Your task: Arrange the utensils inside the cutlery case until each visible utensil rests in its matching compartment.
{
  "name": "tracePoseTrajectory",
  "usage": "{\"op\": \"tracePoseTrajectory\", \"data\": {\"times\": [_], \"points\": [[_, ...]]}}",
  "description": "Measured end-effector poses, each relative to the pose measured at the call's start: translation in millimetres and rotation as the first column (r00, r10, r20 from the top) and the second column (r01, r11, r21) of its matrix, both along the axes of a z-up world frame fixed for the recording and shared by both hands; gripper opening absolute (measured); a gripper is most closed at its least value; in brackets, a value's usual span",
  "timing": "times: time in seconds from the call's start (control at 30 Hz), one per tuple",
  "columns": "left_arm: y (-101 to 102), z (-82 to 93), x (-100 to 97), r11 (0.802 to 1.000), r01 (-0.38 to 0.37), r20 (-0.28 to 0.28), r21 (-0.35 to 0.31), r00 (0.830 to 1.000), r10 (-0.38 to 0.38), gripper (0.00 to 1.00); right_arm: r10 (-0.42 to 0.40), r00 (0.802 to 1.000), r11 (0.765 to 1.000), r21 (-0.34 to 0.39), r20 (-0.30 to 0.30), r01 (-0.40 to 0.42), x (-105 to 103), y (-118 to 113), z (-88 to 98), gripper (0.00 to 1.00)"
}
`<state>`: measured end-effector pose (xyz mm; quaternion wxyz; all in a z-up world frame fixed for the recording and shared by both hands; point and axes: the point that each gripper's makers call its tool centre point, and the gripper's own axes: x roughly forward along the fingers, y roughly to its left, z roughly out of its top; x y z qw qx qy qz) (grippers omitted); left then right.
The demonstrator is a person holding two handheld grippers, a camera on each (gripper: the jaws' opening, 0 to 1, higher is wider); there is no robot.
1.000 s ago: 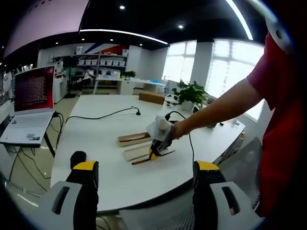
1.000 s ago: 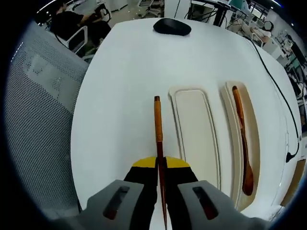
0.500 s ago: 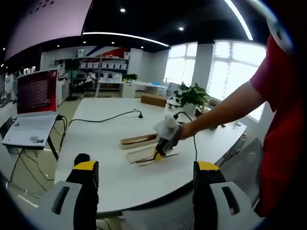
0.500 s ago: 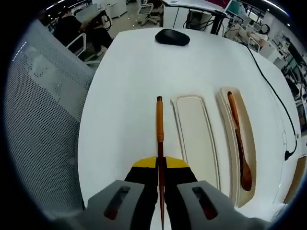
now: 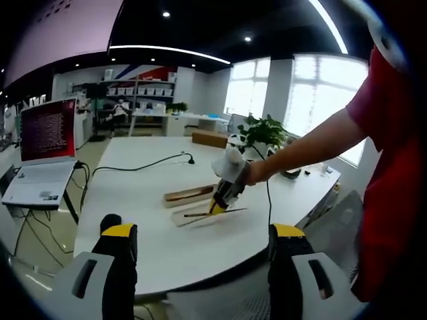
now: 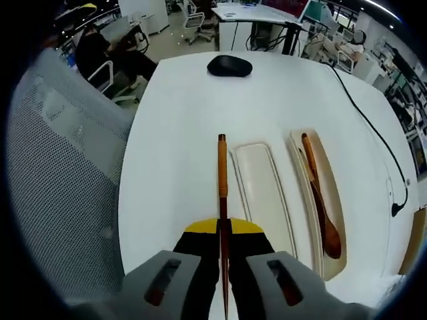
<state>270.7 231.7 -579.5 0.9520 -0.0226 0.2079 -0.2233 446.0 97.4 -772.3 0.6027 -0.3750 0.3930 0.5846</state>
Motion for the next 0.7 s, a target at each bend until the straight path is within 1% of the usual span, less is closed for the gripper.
{"op": "tracePoseTrajectory", "data": {"times": [0.17, 0.27, 0.33, 0.37, 0.43, 0.47, 0.7], "points": [[2, -0.5, 0.0, 1.0, -0.012, 0.0, -0.005, 1.0, 0.012, 0.83, 0.014, 1.0, 1.0, -0.009, 0.011, -0.014, 3, -2, 3.2, 0.0], [2, -2.3, -0.6, 1.0, -0.011, -0.009, -0.001, 1.0, 0.011, 0.83, 0.025, 1.0, 1.0, -0.019, 0.01, -0.025, 2, -2, 3.1, 0.0], [3, 0.1, -0.3, 1.0, -0.01, -0.002, 0.001, 1.0, 0.01, 0.83, 0.037, 0.999, 0.999, -0.033, 0.002, -0.037, 2, -4, 2.4, 0.0], [3, 0.7, 0.1, 1.0, -0.013, -0.002, -0.001, 1.0, 0.013, 0.83, 0.044, 0.999, 0.998, -0.048, 0.002, -0.044, 4, -7, 2.1, 0.0], [5, 1.8, 1.0, 1.0, -0.018, -0.001, -0.002, 1.0, 0.018, 0.83, 0.043, 0.999, 0.998, -0.053, -0.005, -0.043, 7, -9, 3.3, 0.0], [6, 2.1, 1.4, 1.0, -0.021, 0.001, -0.002, 1.0, 0.021, 0.83, 0.04, 0.999, 0.998, -0.052, -0.011, -0.041, 8, -10, 4.6, 0.0], [6, -2.7, 3.3, 1.0, -0.018, -0.011, 0.0, 1.0, 0.018, 0.83, 0.045, 0.999, 0.997, -0.056, 0.002, -0.045, 22, -17, 19.6, 0.0]]}}
